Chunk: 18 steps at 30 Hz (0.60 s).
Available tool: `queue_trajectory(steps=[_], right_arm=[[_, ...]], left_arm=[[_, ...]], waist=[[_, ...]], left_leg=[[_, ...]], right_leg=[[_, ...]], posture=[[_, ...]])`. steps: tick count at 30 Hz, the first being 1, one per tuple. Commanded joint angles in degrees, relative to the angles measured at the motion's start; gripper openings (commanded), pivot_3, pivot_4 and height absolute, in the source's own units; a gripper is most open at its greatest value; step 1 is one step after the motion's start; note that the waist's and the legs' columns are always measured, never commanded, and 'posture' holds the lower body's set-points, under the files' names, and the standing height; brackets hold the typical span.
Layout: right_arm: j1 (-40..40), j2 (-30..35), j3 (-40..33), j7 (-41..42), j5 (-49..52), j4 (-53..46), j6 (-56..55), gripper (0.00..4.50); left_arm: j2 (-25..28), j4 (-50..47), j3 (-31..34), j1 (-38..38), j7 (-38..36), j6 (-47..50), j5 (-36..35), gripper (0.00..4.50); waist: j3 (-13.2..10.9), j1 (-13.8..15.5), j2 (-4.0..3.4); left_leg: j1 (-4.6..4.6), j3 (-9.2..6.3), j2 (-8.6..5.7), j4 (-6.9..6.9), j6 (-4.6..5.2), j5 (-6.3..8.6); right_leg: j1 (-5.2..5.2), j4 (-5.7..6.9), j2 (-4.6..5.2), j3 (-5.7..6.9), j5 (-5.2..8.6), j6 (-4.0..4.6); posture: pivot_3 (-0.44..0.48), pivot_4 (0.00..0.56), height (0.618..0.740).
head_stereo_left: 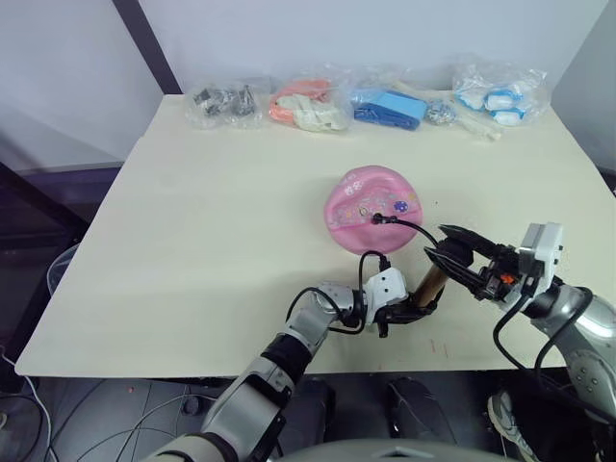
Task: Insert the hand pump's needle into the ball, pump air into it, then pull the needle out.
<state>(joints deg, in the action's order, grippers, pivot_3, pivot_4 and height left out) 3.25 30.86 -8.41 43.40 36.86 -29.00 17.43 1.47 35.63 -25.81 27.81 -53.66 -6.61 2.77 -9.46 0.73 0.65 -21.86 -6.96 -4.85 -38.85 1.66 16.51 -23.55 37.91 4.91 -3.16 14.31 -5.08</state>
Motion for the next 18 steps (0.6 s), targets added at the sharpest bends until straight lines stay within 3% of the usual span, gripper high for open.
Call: queue_trajectory(steps=[1,18], right_arm=[[1.0,-0.1,1.2,0.3,1.8,-2.1,1.8,1.74],[2.5,0.1,2.4,-1.5,5.0,-3.5,8.9,1.74]], left_arm=[[-0.8,1.2,1.0,0.6,2.0,-0.4,0.2,1.10],[-0.6,4.8,1.1,1.9,1.9,-3.3,1.0,1.10]], waist=[[0.0,0.0,-0.01],[0.5,0.0,0.14]], left_leg=[[0.00,0.00,0.00,0.00,0.00,0.00],[0.05,-0.03,-0.01,0.00,0.02,0.01]], right_leg=[[0.00,0.00,0.00,0.00,0.00,0.00],[0.08,-0.01,-0.01,0.04,0.00,0.00]], posture=[[0.000,0.150,0.740],[0.000,0.150,0.740]])
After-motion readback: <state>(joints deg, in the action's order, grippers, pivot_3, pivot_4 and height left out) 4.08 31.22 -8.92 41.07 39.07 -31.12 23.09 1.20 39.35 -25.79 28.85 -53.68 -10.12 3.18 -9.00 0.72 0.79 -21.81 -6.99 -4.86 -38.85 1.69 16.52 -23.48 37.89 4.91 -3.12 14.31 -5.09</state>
